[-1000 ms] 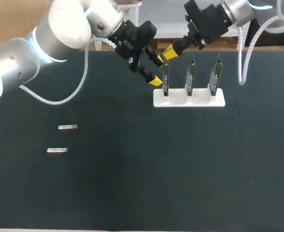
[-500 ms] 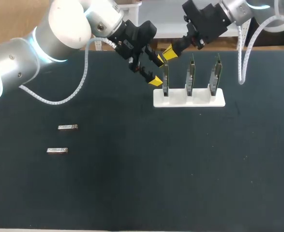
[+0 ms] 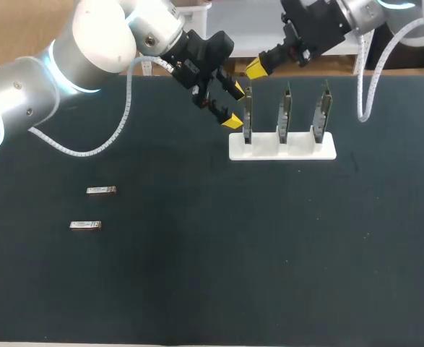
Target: Pick up the optical module with the left hand, and insert it into the network port with the right hand.
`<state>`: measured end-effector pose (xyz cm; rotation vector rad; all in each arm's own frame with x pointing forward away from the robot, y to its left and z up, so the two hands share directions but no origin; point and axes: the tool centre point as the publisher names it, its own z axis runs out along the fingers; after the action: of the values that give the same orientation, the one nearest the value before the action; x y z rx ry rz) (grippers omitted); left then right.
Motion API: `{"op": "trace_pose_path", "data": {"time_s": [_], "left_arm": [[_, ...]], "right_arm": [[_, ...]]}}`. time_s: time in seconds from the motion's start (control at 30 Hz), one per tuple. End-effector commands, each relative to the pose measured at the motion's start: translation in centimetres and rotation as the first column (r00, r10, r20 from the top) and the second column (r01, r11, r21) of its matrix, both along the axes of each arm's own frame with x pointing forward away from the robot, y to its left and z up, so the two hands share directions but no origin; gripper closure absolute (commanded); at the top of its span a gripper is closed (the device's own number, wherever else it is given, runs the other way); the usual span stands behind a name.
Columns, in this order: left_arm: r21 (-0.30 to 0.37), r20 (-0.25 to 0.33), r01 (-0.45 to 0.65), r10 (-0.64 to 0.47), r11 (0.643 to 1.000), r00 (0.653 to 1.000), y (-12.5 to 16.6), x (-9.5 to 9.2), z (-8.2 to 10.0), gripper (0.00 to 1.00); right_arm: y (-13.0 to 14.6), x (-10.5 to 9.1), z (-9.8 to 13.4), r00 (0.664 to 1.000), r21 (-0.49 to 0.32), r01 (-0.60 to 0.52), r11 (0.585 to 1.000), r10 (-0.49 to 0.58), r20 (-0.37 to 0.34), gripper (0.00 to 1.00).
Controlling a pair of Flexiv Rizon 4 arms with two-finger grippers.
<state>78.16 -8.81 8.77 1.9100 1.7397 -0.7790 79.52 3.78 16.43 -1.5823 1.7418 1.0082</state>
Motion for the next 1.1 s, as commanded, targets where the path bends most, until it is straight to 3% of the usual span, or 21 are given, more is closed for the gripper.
{"op": "trace_pose_path", "data": {"time_s": [0.03, 0.2, 0.47, 0.77, 1.1], "left_arm": [[0.003, -0.003, 0.004, -0.004, 1.000, 1.000, -0.1, 0.3, 0.0, 0.00], [0.003, -0.003, 0.004, -0.004, 1.000, 1.000, -0.1, 0.3, 0.0, 0.00], [0.003, -0.003, 0.004, -0.004, 1.000, 1.000, -0.1, 0.3, 0.0, 0.00], [0.003, -0.003, 0.004, -0.004, 1.000, 1.000, -0.1, 0.3, 0.0, 0.00], [0.003, -0.003, 0.004, -0.004, 1.000, 1.000, -0.1, 0.3, 0.0, 0.00]], "right_arm": [[-1.4, -1.1, 1.0, 1.000, 0.014, 0.022, 1.000, -0.022, 0.021, 1.00], [-3.8, -1.5, 1.1, 0.999, -0.004, 0.012, 1.000, -0.012, 0.048, 1.00], [-7.4, -2.5, 0.5, 0.999, -0.049, -0.043, 0.998, 0.044, 0.020, 1.00], [-8.9, -3.2, -0.1, 0.996, -0.068, -0.089, 0.994, 0.089, -0.007, 1.00], [-9.8, -2.7, -1.3, 0.999, -0.057, -0.041, 0.998, 0.040, -0.023, 1.00]]}}
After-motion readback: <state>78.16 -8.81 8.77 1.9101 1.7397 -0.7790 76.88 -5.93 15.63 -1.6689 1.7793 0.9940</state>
